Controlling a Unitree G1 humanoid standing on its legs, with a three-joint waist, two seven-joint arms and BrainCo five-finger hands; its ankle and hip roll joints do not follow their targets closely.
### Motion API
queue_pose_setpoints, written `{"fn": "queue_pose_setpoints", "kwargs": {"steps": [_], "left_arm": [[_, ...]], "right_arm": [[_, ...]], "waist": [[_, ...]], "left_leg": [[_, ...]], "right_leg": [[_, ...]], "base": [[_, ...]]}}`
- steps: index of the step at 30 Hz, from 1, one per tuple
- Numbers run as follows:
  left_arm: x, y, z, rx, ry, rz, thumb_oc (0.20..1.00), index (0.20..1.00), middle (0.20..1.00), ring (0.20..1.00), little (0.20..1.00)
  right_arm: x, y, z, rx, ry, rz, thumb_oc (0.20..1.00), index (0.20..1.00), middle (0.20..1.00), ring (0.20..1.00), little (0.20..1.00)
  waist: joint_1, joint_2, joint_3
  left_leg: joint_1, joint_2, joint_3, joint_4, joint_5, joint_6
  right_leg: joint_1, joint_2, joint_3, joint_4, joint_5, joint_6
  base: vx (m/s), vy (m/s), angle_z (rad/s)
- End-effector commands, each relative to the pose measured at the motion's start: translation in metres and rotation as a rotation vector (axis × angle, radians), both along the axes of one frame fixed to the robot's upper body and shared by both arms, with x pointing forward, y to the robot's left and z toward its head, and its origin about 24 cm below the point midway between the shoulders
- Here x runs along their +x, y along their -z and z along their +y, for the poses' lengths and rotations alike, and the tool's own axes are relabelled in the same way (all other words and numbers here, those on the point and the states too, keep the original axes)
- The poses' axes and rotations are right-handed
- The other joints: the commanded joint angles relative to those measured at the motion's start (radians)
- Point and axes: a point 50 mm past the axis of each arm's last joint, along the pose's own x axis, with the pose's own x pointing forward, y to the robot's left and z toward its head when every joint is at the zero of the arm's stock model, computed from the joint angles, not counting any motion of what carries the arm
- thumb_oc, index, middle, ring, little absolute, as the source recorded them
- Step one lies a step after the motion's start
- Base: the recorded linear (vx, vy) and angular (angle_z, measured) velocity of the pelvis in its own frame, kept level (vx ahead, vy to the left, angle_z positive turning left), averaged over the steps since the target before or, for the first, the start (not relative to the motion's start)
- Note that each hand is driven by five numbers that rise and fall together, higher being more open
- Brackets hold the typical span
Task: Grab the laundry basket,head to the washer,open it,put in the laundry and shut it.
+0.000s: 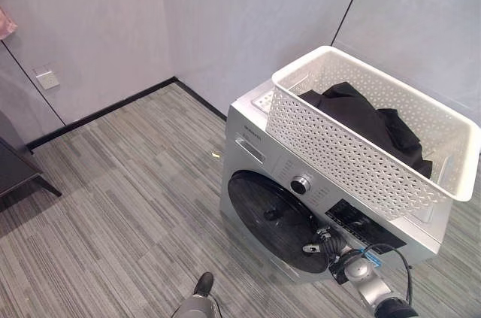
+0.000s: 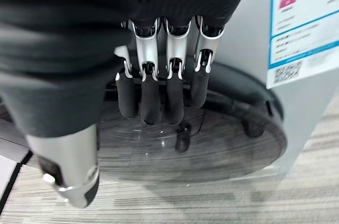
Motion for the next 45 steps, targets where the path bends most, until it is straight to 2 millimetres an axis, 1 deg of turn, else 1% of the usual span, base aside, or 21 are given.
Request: {"fn": "queue_pose_setpoints", "kwargs": {"steps": [1, 6, 7, 10, 12, 14, 17, 20, 24, 25, 29, 30, 31, 34, 35, 36, 39, 45], "left_arm": [[0.012, 0.001, -0.004, 0.016, 0.026, -0.026, 1.0, 1.0, 1.0, 1.0, 1.0], [0.022, 0.0, -0.008, 0.011, 0.033, -0.068, 1.0, 1.0, 1.0, 1.0, 1.0], [0.022, 0.0, -0.008, 0.011, 0.033, -0.068, 1.0, 1.0, 1.0, 1.0, 1.0], [0.025, 0.001, -0.012, -0.001, 0.03, -0.087, 1.0, 1.0, 1.0, 1.0, 1.0], [0.024, 0.001, -0.012, -0.004, 0.029, -0.087, 1.0, 1.0, 1.0, 1.0, 1.0], [0.023, 0.001, -0.013, -0.011, 0.021, -0.09, 1.0, 1.0, 1.0, 1.0, 1.0], [0.024, 0.002, -0.014, -0.014, 0.021, -0.092, 1.0, 1.0, 1.0, 1.0, 1.0], [0.026, 0.002, -0.015, -0.013, 0.026, -0.096, 1.0, 1.0, 1.0, 1.0, 1.0], [0.032, 0.0, -0.014, 0.004, 0.047, -0.118, 1.0, 1.0, 1.0, 1.0, 1.0], [0.035, -0.001, -0.013, 0.02, 0.065, -0.13, 1.0, 1.0, 1.0, 1.0, 1.0], [0.041, -0.004, -0.008, 0.048, 0.071, -0.156, 1.0, 1.0, 1.0, 1.0, 1.0], [0.044, -0.005, -0.007, 0.057, 0.066, -0.169, 1.0, 1.0, 1.0, 1.0, 1.0], [0.049, -0.006, -0.007, 0.07, 0.07, -0.191, 1.0, 1.0, 1.0, 1.0, 1.0], [0.055, -0.007, -0.007, 0.087, 0.073, -0.211, 1.0, 1.0, 1.0, 1.0, 1.0], [0.057, -0.007, -0.008, 0.102, 0.07, -0.212, 1.0, 1.0, 1.0, 1.0, 1.0], [0.057, -0.007, -0.008, 0.122, 0.065, -0.199, 1.0, 1.0, 1.0, 1.0, 1.0], [0.056, -0.006, -0.007, 0.135, 0.06, -0.188, 1.0, 1.0, 1.0, 1.0, 1.0], [0.064, -0.009, -0.007, 0.151, 0.067, -0.227, 1.0, 1.0, 1.0, 1.0, 1.0]], "right_arm": [[0.018, -0.027, -0.017, -0.106, -0.009, -0.139, 1.0, 1.0, 1.0, 1.0, 1.0], [0.025, -0.045, -0.021, -0.168, -0.043, -0.216, 1.0, 1.0, 1.0, 1.0, 1.0], [0.024, -0.045, -0.022, -0.168, -0.042, -0.215, 1.0, 1.0, 1.0, 1.0, 1.0], [0.019, -0.057, -0.03, -0.23, -0.062, -0.265, 1.0, 1.0, 1.0, 1.0, 1.0], [0.018, -0.059, -0.032, -0.24, -0.063, -0.271, 1.0, 1.0, 1.0, 1.0, 1.0], [0.014, -0.074, -0.033, -0.246, -0.073, -0.334, 1.0, 1.0, 1.0, 1.0, 1.0], [0.01, -0.075, -0.03, -0.231, -0.079, -0.341, 1.0, 1.0, 1.0, 1.0, 1.0], [0.008, -0.072, -0.03, -0.226, -0.068, -0.338, 1.0, 1.0, 1.0, 1.0, 1.0], [0.011, -0.06, -0.028, -0.217, -0.033, -0.321, 1.0, 1.0, 1.0, 1.0, 1.0], [0.017, -0.058, -0.025, -0.222, -0.035, -0.317, 1.0, 1.0, 1.0, 1.0, 1.0], [0.024, -0.055, -0.024, -0.23, -0.022, -0.319, 1.0, 1.0, 1.0, 1.0, 1.0], [0.028, -0.057, -0.023, -0.225, -0.013, -0.335, 1.0, 1.0, 1.0, 1.0, 1.0], [0.039, -0.061, -0.02, -0.243, -0.022, -0.359, 1.0, 1.0, 1.0, 1.0, 1.0], [0.051, -0.071, -0.016, -0.266, -0.036, -0.414, 1.0, 1.0, 1.0, 1.0, 1.0], [0.062, -0.077, -0.008, -0.269, -0.038, -0.46, 1.0, 1.0, 1.0, 1.0, 1.0], [0.068, -0.081, 0.001, -0.256, -0.043, -0.497, 1.0, 1.0, 1.0, 1.0, 1.0], [0.069, -0.08, 0.006, -0.242, -0.049, -0.498, 1.0, 1.0, 1.0, 1.0, 1.0], [0.064, -0.078, 0.009, -0.235, -0.06, -0.502, 1.0, 1.0, 1.0, 1.0, 1.0]], "waist": [[0.002, 0.014, -0.052], [-0.007, 0.018, -0.04], [-0.006, 0.018, -0.041], [-0.023, 0.022, -0.031], [-0.027, 0.023, -0.031], [-0.042, 0.024, -0.026], [-0.054, 0.023, -0.02], [-0.059, 0.024, -0.015], [-0.064, 0.028, -0.002], [-0.061, 0.033, 0.007], [-0.055, 0.038, 0.023], [-0.053, 0.04, 0.031], [-0.046, 0.046, 0.052], [-0.044, 0.051, 0.078], [-0.042, 0.05, 0.095], [-0.042, 0.044, 0.105], [-0.043, 0.039, 0.107], [-0.048, 0.03, 0.103]], "left_leg": [[0.057, 0.004, -0.001, -0.009, -0.078, 0.039], [0.049, 0.002, -0.002, -0.006, -0.079, 0.041], [0.049, 0.002, -0.001, -0.006, -0.079, 0.041], [0.046, 0.001, 0.009, -0.002, -0.084, 0.049], [0.047, 0.001, 0.014, -0.001, -0.087, 0.051], [0.05, 0.004, 0.029, 0.001, -0.094, 0.058], [0.053, 0.005, 0.038, -0.001, -0.096, 0.062], [0.053, 0.006, 0.043, -0.003, -0.096, 0.064], [0.054, 0.004, 0.053, -0.012, -0.095, 0.07], [0.05, 0.004, 0.06, -0.016, -0.093, 0.072], [0.039, -0.002, 0.067, -0.02, -0.087, 0.073], [0.032, -0.005, 0.068, -0.022, -0.084, 0.074], [0.011, -0.014, 0.068, -0.025, -0.075, 0.077], [-0.018, -0.023, 0.076, -0.027, -0.065, 0.08], [-0.039, -0.025, 0.089, -0.03, -0.061, 0.083], [-0.048, -0.026, 0.104, -0.032, -0.063, 0.086], [-0.049, -0.026, 0.111, -0.034, -0.066, 0.089], [-0.044, -0.025, 0.119, -0.035, -0.077, 0.092]], "right_leg": [[-0.143, -0.052, 0.076, 0.136, -0.021, 0.029], [-0.152, -0.054, 0.078, 0.14, -0.022, 0.03], [-0.153, -0.054, 0.078, 0.141, -0.023, 0.03], [-0.163, -0.058, 0.091, 0.147, -0.022, 0.034], [-0.165, -0.059, 0.096, 0.149, -0.022, 0.035], [-0.178, -0.061, 0.116, 0.163, -0.026, 0.037], [-0.187, -0.062, 0.124, 0.177, -0.031, 0.038], [-0.196, -0.064, 0.131, 0.189, -0.032, 0.039], [-0.213, -0.068, 0.144, 0.194, -0.025, 0.046], [-0.219, -0.07, 0.149, 0.189, -0.021, 0.048], [-0.232, -0.074, 0.156, 0.182, -0.012, 0.051], [-0.238, -0.076, 0.159, 0.18, -0.008, 0.051], [-0.258, -0.082, 0.164, 0.174, 0.003, 0.054], [-0.286, -0.091, 0.17, 0.171, 0.017, 0.058], [-0.312, -0.097, 0.185, 0.17, 0.03, 0.062], [-0.328, -0.101, 0.199, 0.171, 0.038, 0.066], [-0.333, -0.103, 0.207, 0.173, 0.039, 0.068], [-0.335, -0.107, 0.209, 0.176, 0.04, 0.075]], "base": [[0.0, 0.0, 0.0], [0.0, 0.0, 0.0], [0.0, 0.0, 0.0], [0.0, 0.003, -0.01], [0.0, 0.009, -0.02], [0.01, 0.026, -0.07], [0.0, 0.015, -0.05], [-0.01, 0.015, -0.11], [-0.02, 0.022, -0.07], [-0.03, 0.032, -0.05], [-0.04, 0.039, -0.14], [-0.08, 0.053, -0.13], [-0.1, 0.066, -0.1], [-0.07, 0.073, 0.0], [-0.04, 0.114, -0.09], [-0.01, 0.105, -0.21], [0.03, 0.03, -0.27], [0.04, 0.01, -0.05]]}}
